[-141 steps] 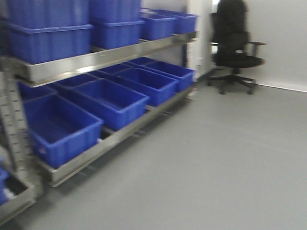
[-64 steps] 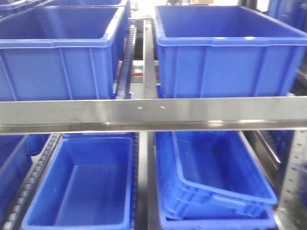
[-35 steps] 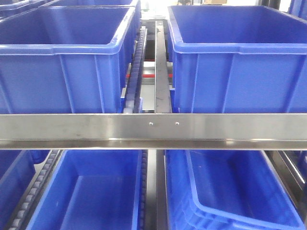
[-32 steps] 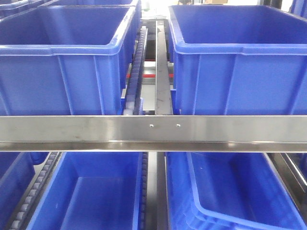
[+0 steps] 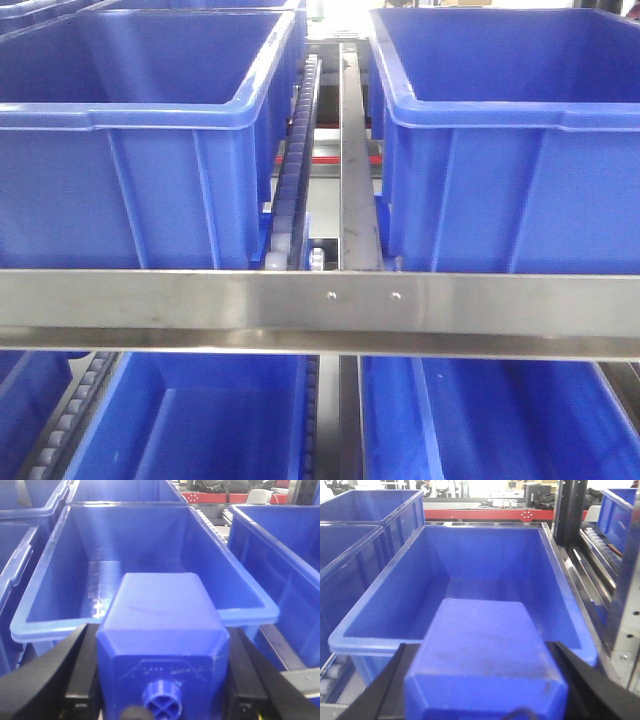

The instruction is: Pick and sort blue part to right shelf

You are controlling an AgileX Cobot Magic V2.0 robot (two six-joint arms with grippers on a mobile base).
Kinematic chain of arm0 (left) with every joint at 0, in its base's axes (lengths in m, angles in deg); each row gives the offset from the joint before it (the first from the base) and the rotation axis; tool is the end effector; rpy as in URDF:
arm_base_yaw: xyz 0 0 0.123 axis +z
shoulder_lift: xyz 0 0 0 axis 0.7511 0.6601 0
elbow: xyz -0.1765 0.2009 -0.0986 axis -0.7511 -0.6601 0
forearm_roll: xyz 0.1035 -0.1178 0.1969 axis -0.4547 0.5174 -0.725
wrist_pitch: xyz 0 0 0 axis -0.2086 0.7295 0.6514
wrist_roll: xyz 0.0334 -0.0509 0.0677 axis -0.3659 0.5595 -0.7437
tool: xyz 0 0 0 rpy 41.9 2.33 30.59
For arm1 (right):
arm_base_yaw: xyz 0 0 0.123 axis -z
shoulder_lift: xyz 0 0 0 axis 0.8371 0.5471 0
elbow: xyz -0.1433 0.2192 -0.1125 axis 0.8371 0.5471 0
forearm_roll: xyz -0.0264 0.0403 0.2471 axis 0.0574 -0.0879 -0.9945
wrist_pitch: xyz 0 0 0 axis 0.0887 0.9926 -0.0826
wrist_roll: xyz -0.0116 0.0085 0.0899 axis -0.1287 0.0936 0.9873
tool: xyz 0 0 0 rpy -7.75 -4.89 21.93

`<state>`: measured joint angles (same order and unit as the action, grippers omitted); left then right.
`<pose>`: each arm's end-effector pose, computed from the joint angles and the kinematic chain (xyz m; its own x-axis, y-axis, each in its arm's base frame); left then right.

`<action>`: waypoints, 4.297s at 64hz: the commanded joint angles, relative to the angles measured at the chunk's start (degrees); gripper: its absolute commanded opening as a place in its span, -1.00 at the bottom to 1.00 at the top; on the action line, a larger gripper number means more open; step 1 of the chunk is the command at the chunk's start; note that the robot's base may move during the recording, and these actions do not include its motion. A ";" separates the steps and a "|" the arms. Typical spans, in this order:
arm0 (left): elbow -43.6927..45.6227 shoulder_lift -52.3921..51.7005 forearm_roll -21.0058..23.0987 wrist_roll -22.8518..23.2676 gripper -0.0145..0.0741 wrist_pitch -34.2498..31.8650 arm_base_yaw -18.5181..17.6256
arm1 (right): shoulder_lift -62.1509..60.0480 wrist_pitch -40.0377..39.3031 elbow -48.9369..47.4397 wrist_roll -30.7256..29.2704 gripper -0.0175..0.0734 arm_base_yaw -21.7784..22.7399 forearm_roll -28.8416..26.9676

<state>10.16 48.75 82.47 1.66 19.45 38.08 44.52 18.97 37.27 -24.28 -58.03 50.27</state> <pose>0.0832 -0.0199 0.3062 -0.1085 -0.0377 -0.9934 0.2241 0.9726 -0.0614 0.0631 0.0019 0.3083 -0.0124 0.0635 -0.9979 -0.0273 0.9976 0.0638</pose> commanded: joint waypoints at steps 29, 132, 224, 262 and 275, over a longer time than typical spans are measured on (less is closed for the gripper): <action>1.72 1.09 0.20 0.13 0.12 -5.14 -0.11 | 0.67 -5.34 -1.61 -0.35 0.33 0.26 0.44; 1.72 1.17 0.20 0.23 0.12 -5.45 -0.21 | 0.65 -5.83 -1.42 -0.35 0.33 0.26 0.44; 22.28 44.94 4.35 -7.22 0.12 -10.57 -0.23 | 57.01 -14.54 -26.03 -3.85 0.33 -3.06 0.44; 22.28 45.40 4.25 -7.22 0.85 -9.97 -0.23 | 57.05 -11.37 -26.03 -3.66 0.68 -3.06 -2.00; 22.28 44.60 4.25 -7.06 0.57 -8.97 -0.23 | 56.13 -11.19 -26.03 -3.66 0.66 -3.06 -2.00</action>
<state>30.27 95.10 86.05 -5.47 13.88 38.08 103.01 11.60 13.42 -27.83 -61.11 48.49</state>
